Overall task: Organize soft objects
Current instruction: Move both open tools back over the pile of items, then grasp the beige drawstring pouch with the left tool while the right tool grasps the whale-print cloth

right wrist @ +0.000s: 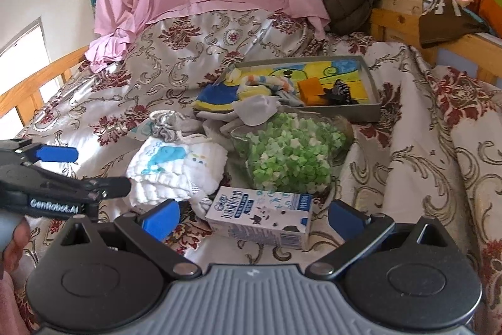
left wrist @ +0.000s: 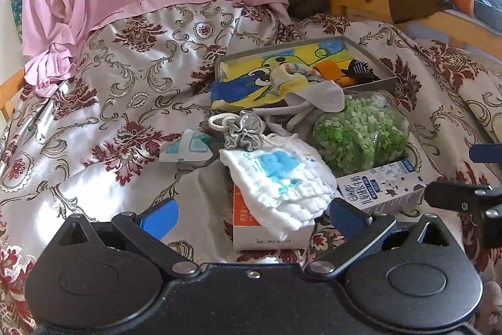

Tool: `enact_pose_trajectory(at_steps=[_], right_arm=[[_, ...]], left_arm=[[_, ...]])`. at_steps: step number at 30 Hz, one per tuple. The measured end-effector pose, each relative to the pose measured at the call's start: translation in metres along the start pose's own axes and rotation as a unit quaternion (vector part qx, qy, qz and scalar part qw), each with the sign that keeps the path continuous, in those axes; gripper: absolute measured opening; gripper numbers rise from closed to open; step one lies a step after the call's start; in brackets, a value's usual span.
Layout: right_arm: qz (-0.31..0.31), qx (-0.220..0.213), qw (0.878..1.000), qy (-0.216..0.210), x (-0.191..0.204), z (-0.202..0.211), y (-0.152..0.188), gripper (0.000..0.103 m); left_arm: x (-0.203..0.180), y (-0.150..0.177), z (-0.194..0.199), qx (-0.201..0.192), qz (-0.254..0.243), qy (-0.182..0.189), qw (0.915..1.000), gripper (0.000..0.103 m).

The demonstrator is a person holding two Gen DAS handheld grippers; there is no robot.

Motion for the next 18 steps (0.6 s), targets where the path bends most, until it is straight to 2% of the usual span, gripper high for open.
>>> enact_pose_trajectory(at_steps=[9,13,18], right_arm=[[0.056,0.000,0.997,-0.057,0.036,-0.028,-0.002,0.103],[0.071,-0.007,0.994,-0.077,0.051,-0.046,-0.006,0.103],[0.054,-0.010,0.994,-0.094,0.058,-0.073,-0.013,0.103]], left_arm=[[0.039,-0.015,-0.017,-0.010,0.068,-0.004,0.9976,0.102],[0.049,-0.021,-0.026,-0.020,0.077,-0.009,0.9968,0.102],[0.056,-0.029,-0.040,-0.041,0.075,-0.006,0.9963,0.102]])
Point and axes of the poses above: each gripper's, at about its wrist camera, not at the fingertips, and z roughly against the way its jaws point, x to its left, y to its underside, the point moved 2 cm from there along -z, roughly the way its jaws point, and after that the axes turned 5 degrees about -z, right-handed, at the moved point
